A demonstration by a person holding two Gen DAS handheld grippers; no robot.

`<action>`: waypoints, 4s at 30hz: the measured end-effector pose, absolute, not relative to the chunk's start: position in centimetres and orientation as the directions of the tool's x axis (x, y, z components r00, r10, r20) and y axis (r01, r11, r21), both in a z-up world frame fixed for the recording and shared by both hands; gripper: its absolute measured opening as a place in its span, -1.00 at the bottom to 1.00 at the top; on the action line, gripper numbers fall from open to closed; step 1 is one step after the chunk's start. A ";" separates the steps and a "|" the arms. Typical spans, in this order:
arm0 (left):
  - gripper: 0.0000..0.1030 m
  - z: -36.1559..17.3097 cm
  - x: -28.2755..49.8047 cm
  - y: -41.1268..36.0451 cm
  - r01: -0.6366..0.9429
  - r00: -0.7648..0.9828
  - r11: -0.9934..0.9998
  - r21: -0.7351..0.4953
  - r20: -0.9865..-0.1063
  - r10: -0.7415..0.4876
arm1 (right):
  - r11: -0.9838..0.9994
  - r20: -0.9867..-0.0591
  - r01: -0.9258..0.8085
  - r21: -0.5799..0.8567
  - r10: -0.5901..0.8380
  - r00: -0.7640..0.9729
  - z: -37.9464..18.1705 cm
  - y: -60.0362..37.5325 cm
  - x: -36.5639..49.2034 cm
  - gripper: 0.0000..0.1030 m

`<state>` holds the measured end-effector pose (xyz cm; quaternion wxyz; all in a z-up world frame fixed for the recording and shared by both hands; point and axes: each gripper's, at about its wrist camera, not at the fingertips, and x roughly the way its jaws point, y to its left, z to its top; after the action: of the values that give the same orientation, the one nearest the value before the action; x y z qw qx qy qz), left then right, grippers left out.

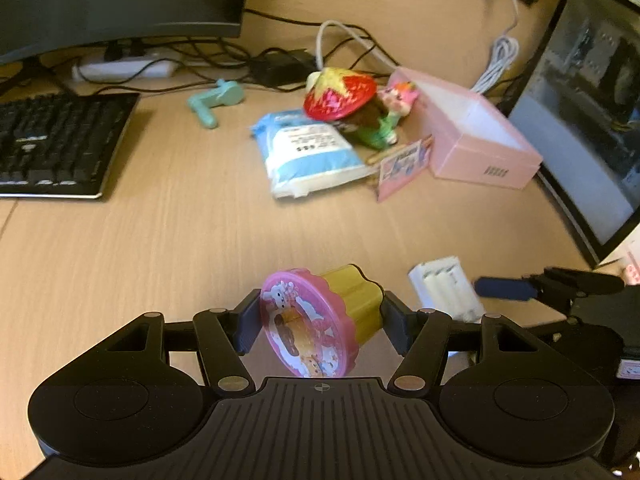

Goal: Organize objects
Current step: 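Carry the cupcake toy over the pink box and open the left gripper, then lower the white charger into the pink box and open the right gripper, then grasp the crocheted doll with red hat with the left gripper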

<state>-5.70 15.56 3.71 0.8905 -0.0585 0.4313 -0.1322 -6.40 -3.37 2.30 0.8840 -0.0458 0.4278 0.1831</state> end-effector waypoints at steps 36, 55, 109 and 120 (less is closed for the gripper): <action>0.20 10.0 15.6 -9.1 0.356 0.726 0.922 -0.153 -0.576 -0.375 | 0.980 -0.537 -0.167 0.106 0.198 0.820 10.9 -25.2 -5.1 -0.08; 0.20 6.5 -2.7 10.2 -0.146 0.689 0.984 -0.105 -0.725 0.025 | 0.960 -0.427 -0.264 0.096 0.279 0.860 13.1 -17.8 14.0 0.28; 0.19 7.0 11.5 12.9 -0.024 0.695 0.951 -0.307 -0.690 -0.205 | 0.977 -0.637 -0.210 -0.030 0.144 0.757 6.8 -16.9 -2.3 0.72; 0.19 10.5 -1.3 16.1 -0.029 0.695 0.948 -0.318 -0.688 -0.209 | 0.887 -0.586 -0.462 -0.010 0.369 0.721 8.3 -6.7 7.3 0.72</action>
<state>-1.35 16.11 10.48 0.9077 -0.1539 0.3873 -0.0495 7.32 -6.75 8.28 0.9245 -0.0778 0.2979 0.2248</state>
